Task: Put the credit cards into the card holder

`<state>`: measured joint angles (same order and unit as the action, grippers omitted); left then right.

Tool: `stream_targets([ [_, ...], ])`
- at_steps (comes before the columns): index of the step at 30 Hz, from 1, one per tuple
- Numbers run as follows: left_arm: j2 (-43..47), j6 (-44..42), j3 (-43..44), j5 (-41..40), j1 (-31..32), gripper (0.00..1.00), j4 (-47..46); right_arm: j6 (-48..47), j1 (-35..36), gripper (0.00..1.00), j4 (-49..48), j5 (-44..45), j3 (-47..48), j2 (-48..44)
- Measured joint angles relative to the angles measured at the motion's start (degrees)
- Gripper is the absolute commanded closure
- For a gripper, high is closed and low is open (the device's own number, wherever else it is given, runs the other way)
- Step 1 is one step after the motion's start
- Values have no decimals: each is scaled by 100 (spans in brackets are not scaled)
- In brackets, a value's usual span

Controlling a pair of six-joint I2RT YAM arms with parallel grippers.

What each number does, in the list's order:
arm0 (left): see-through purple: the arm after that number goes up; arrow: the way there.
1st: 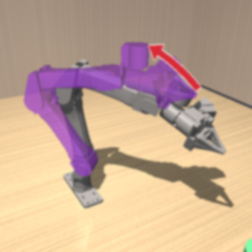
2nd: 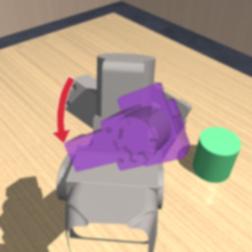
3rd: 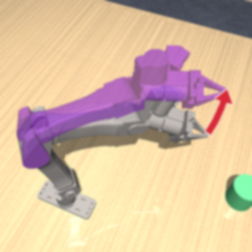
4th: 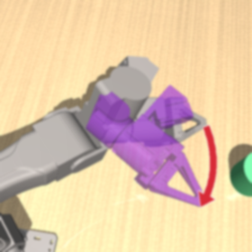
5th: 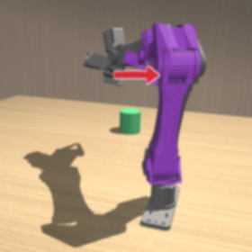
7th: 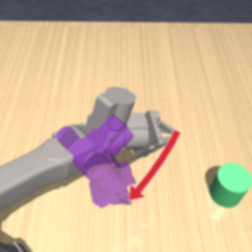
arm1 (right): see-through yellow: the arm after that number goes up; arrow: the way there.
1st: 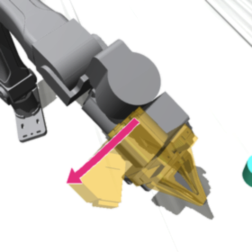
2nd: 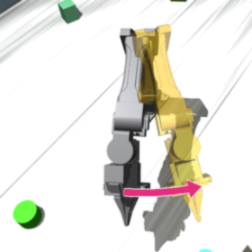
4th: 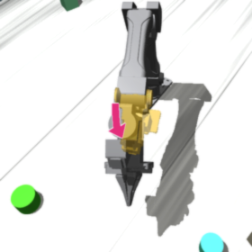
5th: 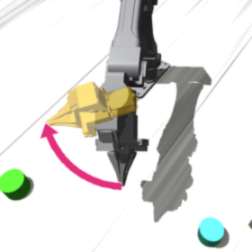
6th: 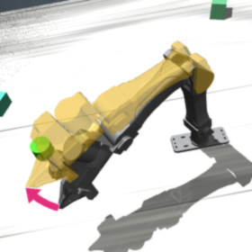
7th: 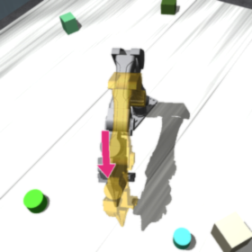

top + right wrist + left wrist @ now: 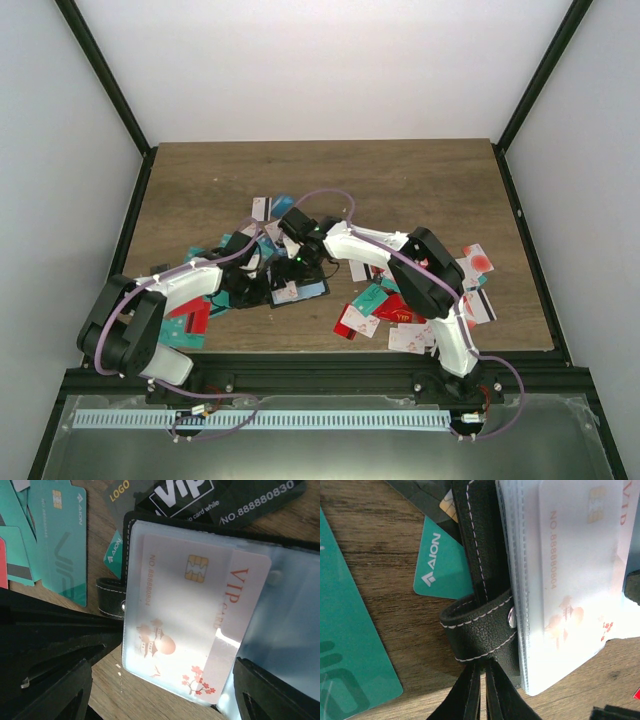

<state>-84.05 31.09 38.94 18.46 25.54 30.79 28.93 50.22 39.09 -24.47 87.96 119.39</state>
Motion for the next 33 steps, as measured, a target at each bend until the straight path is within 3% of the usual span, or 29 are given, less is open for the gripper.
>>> stream_targets([
  [20, -2, -83, 48, 20, 0, 93, 59, -48, -26, 22, -376, -470, -190, -125],
  [28, 400, -254, 507, 101, 33, 92, 345, -55, -251, 18, -177, -129, -785, -1711],
  [33, 555, -387, 846, 310, 267, 92, 396, 321, -623, 16, 282, 581, -1613, -2896],
])
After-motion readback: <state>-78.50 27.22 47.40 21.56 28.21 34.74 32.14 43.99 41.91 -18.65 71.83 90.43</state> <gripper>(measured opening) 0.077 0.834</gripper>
